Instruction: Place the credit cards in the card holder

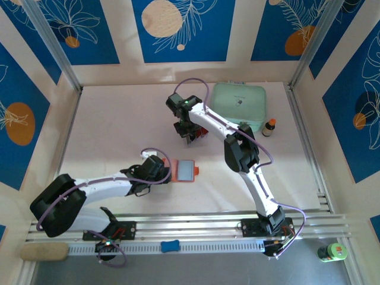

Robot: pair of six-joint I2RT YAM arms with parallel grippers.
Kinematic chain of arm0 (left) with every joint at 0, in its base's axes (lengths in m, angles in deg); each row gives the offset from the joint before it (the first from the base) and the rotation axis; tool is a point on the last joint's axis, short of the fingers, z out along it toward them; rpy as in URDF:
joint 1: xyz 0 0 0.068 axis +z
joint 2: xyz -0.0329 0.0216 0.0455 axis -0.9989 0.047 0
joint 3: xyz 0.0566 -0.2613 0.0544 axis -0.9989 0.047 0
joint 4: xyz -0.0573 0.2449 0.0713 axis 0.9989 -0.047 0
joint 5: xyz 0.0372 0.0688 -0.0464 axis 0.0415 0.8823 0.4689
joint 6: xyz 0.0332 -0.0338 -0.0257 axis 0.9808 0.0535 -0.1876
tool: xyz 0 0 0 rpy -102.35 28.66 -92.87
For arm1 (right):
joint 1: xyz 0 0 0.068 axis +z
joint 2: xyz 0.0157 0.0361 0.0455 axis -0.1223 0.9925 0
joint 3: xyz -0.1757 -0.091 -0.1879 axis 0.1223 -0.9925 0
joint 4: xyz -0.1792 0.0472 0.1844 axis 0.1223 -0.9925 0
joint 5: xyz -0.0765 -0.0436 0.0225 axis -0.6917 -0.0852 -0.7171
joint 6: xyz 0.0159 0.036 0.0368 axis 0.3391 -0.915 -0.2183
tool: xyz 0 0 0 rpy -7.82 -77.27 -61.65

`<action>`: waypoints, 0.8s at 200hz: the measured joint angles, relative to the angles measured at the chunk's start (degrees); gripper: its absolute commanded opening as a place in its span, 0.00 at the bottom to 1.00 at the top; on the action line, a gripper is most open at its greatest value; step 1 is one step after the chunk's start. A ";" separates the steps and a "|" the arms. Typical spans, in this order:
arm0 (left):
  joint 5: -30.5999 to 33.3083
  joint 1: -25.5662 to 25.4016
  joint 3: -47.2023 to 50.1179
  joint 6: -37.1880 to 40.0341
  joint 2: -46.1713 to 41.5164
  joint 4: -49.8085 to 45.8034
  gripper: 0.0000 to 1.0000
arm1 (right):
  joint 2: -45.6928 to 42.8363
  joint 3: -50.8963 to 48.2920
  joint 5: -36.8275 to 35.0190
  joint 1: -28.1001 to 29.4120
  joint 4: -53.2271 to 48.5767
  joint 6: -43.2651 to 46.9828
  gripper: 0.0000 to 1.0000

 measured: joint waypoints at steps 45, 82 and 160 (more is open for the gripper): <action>0.00 0.00 0.00 0.00 0.00 0.00 1.00 | 1.40 0.02 2.64 -0.02 0.07 -0.44 0.22; 0.00 0.00 0.28 -0.02 -0.26 0.28 1.00 | 1.49 0.00 3.58 -0.35 0.07 -0.87 0.22; 0.00 0.00 0.44 -0.02 -0.35 0.59 1.00 | 1.46 0.85 3.61 -0.94 -0.07 -0.87 0.14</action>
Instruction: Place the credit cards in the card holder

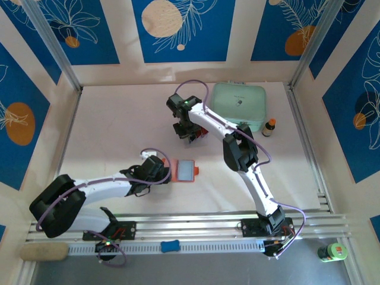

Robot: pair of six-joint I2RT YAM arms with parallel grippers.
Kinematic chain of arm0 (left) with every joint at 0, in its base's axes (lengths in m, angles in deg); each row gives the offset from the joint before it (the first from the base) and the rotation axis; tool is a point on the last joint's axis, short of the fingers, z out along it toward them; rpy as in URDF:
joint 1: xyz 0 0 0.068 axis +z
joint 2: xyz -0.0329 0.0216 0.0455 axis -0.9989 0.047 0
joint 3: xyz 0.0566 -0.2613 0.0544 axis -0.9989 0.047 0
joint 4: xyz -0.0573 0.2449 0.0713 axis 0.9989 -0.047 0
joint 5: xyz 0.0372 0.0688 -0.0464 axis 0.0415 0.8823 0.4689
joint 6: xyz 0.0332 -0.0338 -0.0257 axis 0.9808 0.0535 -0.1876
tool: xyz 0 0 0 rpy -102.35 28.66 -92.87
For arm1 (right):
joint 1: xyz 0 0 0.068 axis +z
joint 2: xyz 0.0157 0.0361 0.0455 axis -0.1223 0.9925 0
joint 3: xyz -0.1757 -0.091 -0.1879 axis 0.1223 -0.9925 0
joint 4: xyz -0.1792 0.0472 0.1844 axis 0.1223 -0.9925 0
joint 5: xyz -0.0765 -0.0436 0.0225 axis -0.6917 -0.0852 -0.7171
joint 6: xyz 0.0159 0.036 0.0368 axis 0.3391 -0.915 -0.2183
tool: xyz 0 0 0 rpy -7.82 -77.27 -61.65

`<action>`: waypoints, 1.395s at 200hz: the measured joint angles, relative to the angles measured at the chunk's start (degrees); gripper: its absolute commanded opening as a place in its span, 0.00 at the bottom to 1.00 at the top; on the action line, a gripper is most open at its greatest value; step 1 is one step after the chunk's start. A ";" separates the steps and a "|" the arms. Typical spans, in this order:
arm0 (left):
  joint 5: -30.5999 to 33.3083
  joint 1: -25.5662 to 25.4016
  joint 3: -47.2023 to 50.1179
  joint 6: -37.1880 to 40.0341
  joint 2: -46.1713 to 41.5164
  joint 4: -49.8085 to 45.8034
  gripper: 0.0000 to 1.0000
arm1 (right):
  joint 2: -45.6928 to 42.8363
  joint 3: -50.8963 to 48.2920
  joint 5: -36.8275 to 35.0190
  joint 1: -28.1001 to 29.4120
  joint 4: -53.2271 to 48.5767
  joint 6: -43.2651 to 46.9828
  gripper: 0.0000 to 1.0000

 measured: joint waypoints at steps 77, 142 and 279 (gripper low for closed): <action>0.02 0.00 0.04 0.02 -0.04 0.02 1.00 | 0.00 0.61 -0.17 -0.20 -0.37 0.02 0.00; -1.44 0.00 -0.37 -0.11 -3.45 -2.54 1.00 | -5.97 -2.32 0.55 0.37 0.79 -0.04 0.00; -1.31 2.36 -17.90 11.37 3.54 -14.43 1.00 | -54.36 -74.64 24.39 -4.00 50.77 -24.83 0.00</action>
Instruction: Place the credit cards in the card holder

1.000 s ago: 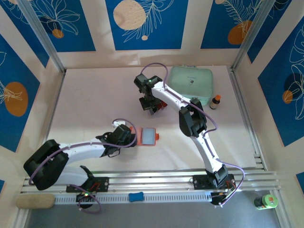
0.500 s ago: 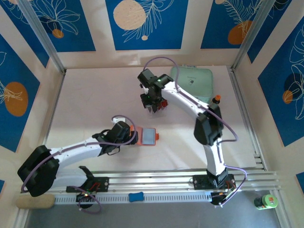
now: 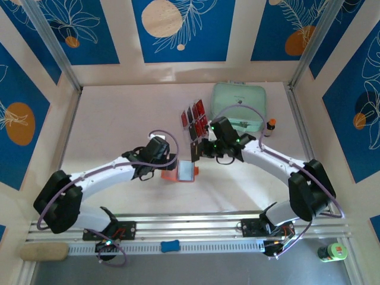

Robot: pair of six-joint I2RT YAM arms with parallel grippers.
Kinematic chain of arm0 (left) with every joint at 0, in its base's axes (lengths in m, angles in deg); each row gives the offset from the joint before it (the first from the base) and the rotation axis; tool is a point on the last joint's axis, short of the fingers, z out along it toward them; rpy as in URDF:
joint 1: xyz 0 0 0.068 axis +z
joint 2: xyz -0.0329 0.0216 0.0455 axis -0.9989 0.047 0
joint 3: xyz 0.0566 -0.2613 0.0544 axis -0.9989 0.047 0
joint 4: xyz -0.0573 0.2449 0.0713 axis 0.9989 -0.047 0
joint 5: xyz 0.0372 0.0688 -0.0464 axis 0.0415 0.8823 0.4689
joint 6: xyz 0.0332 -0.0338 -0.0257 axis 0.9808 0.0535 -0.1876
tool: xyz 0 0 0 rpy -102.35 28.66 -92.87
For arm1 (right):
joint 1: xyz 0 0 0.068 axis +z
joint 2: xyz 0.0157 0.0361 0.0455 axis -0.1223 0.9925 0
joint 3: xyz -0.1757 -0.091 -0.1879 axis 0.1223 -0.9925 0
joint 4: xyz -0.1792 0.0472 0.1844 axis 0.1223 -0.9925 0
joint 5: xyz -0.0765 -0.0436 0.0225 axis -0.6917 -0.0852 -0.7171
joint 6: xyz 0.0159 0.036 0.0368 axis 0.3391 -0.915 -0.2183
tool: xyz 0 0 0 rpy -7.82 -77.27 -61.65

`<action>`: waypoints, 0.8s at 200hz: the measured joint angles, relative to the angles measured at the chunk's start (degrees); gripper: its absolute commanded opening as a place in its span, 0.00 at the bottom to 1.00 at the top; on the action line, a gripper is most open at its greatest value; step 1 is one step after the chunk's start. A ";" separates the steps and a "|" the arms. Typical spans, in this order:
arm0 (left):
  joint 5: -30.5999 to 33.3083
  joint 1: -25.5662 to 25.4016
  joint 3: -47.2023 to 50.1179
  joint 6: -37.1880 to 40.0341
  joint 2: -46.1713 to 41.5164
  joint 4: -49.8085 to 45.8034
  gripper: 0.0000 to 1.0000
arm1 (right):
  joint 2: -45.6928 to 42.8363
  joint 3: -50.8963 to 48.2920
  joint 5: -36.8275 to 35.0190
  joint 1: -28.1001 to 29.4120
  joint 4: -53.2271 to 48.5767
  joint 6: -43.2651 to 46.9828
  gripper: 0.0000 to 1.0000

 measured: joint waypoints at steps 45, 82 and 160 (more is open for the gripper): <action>0.00 0.15 0.66 1.66 1.36 -1.31 1.00 | 2.58 -7.48 4.22 1.68 15.63 -7.61 0.00; 0.35 0.15 2.86 1.55 1.36 -1.22 1.00 | 5.09 -9.42 3.98 5.22 25.49 -9.81 0.00; 0.39 0.15 6.54 -1.95 1.36 -0.55 1.00 | 7.06 -15.47 0.68 6.62 36.44 -11.91 0.00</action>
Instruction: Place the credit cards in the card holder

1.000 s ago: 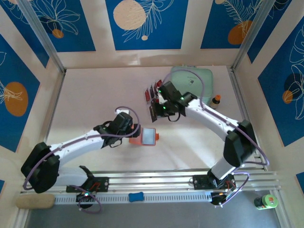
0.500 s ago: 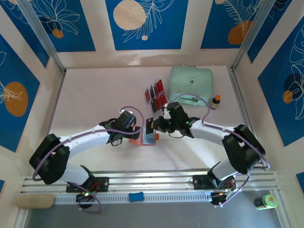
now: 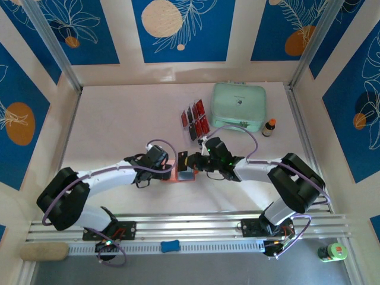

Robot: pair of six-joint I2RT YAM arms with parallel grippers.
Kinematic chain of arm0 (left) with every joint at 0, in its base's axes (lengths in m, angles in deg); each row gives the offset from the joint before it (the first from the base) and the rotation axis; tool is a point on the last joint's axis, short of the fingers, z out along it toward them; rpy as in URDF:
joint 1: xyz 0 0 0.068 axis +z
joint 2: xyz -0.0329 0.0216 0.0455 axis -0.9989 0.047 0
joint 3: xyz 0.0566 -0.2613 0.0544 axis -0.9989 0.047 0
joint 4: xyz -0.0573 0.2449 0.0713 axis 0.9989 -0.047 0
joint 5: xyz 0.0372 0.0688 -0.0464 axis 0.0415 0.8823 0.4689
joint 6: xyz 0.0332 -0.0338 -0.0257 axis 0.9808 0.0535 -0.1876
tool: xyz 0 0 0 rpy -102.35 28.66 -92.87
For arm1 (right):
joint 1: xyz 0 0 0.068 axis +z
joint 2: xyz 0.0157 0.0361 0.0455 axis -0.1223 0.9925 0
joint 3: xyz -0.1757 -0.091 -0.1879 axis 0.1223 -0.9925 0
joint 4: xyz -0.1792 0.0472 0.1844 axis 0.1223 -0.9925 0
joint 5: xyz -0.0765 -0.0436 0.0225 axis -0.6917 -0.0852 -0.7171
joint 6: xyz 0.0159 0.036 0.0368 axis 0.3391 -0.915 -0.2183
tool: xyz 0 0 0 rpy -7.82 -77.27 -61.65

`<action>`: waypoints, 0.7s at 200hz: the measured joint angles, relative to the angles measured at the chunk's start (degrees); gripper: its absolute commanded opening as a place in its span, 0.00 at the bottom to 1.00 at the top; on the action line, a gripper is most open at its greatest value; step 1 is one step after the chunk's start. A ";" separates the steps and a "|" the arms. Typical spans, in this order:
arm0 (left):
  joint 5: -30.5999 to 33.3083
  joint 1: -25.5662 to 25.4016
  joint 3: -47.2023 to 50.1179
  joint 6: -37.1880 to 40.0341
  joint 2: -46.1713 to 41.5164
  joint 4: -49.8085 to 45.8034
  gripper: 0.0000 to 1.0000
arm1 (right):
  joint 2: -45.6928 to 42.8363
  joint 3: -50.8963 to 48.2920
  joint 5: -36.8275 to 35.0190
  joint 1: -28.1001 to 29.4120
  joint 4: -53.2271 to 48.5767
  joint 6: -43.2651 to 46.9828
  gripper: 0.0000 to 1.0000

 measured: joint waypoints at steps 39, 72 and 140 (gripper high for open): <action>-0.02 0.00 1.64 -1.51 0.00 0.87 1.00 | 1.66 -0.13 -1.03 0.87 3.26 -1.07 0.00; 0.00 0.00 2.34 -2.10 0.00 1.33 1.00 | 3.56 -0.11 -1.33 1.62 5.09 -1.33 0.00; -0.02 0.00 2.89 -2.12 -0.02 2.34 1.00 | 5.68 -0.11 -2.25 2.40 6.58 -1.95 0.00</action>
